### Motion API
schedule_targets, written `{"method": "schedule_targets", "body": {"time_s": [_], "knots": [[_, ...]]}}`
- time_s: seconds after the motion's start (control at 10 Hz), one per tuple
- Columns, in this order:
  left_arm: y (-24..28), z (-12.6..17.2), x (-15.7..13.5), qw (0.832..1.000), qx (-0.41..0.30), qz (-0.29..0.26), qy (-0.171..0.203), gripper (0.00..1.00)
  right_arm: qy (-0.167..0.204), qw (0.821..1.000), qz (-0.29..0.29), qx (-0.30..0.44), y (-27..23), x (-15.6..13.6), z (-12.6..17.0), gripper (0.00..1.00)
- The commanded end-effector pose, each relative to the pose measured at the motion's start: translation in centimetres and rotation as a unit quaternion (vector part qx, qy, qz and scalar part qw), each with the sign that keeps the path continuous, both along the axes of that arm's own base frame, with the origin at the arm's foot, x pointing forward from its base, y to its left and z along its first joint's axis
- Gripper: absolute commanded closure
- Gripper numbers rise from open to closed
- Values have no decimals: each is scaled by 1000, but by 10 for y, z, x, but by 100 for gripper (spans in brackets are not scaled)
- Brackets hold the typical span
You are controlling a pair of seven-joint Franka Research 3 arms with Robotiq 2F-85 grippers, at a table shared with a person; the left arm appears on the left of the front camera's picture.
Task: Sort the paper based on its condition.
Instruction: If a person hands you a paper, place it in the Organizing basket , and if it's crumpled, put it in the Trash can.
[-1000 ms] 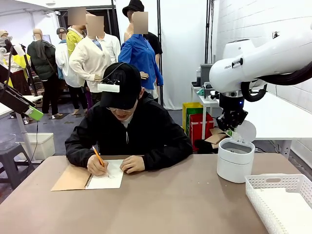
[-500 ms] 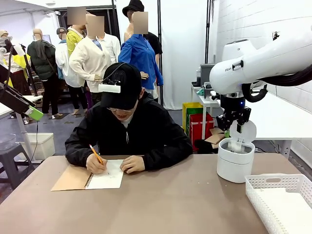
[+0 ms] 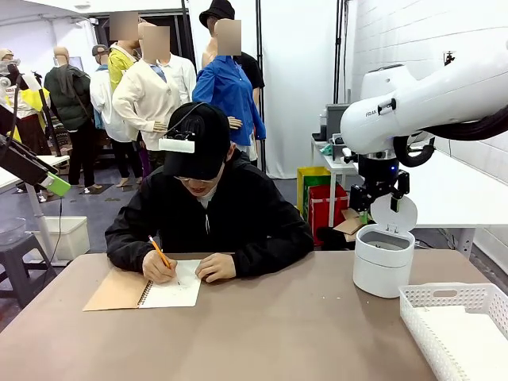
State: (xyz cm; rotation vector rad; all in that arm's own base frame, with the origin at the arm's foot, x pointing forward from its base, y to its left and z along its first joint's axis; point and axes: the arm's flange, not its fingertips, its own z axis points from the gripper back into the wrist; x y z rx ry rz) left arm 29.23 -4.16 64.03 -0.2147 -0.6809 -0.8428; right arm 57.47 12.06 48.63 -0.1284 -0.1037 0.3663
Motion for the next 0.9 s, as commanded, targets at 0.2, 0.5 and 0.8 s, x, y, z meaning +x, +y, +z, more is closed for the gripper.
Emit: {"method": "schedule_targets", "body": {"time_s": [0.2, 0.5, 0.8], "knots": [[1, 0, 0, 1000, -2, 1, 0, 0, 0, 1000, 0, 0, 0, 0, 0, 0], [1, 0, 0, 1000, -2, 1, 0, 0, -1, 1000, 1, 0, 1, -1, 2, 0], [1, 0, 0, 1000, -2, 1, 0, 0, -29, 999, 41, 13, 27, -50, 12, 0]]}}
